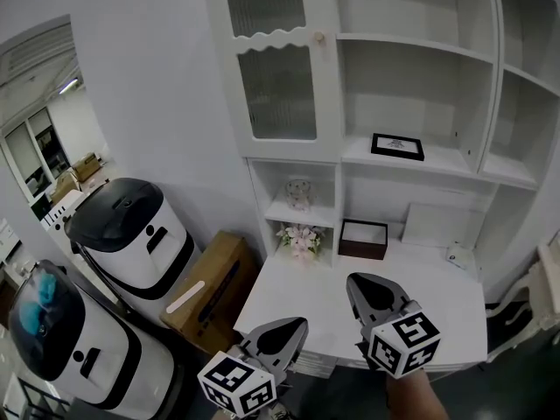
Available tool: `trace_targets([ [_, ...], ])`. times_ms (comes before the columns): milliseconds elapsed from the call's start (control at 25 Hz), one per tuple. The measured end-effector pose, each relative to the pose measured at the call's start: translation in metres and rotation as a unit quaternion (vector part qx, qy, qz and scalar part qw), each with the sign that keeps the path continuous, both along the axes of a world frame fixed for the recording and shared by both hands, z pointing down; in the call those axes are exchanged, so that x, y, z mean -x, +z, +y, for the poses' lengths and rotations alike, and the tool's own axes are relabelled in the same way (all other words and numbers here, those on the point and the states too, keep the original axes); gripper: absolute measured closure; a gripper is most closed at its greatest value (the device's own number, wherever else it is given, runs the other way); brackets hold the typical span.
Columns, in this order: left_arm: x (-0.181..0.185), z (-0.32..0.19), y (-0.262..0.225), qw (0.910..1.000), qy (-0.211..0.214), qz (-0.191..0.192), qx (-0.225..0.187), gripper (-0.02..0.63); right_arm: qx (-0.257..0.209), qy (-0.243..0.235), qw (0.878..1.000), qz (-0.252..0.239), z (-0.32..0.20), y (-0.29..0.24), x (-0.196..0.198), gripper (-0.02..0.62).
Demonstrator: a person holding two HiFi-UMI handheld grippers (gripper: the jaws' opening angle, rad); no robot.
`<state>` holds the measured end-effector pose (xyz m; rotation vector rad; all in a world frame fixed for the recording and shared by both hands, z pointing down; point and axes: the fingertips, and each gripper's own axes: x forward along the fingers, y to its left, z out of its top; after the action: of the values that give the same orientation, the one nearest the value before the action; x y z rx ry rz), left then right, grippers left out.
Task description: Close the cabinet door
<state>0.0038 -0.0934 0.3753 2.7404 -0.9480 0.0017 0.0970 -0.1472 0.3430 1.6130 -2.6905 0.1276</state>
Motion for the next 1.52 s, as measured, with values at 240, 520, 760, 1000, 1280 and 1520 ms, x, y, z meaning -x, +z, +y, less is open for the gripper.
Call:
trace_targets([
  [240,-0.004,0.015,0.001,1.0000,-0.008,0.004,-0.001,0.604,-0.001,-0.014,1.000,0.004,0.017,0.001,0.001,0.591],
  [520,-0.010,0.033,-0.002,0.9999,-0.011,0.009,-0.009,0.604,-0.010,-0.020,1.000,0.011,0.037,-0.006,-0.002,0.591],
  [760,-0.015,0.040,-0.004,0.9999,-0.008,0.009,-0.012,0.604,-0.008,-0.019,1.000,0.011,0.045,-0.005,-0.006,0.591],
  [1000,-0.020,0.047,-0.005,0.9999,-0.005,0.004,-0.015,0.604,-0.013,-0.019,1.000,0.007,0.051,-0.008,-0.011,0.591],
  [1280,-0.026,0.050,-0.007,0.9999,-0.002,-0.001,-0.015,0.604,-0.018,-0.017,1.000,0.003,0.055,-0.012,-0.018,0.591],
  [1520,-0.028,0.049,-0.006,0.9999,0.000,-0.004,-0.015,0.604,-0.018,-0.019,1.000,0.000,0.054,-0.012,-0.019,0.591],
])
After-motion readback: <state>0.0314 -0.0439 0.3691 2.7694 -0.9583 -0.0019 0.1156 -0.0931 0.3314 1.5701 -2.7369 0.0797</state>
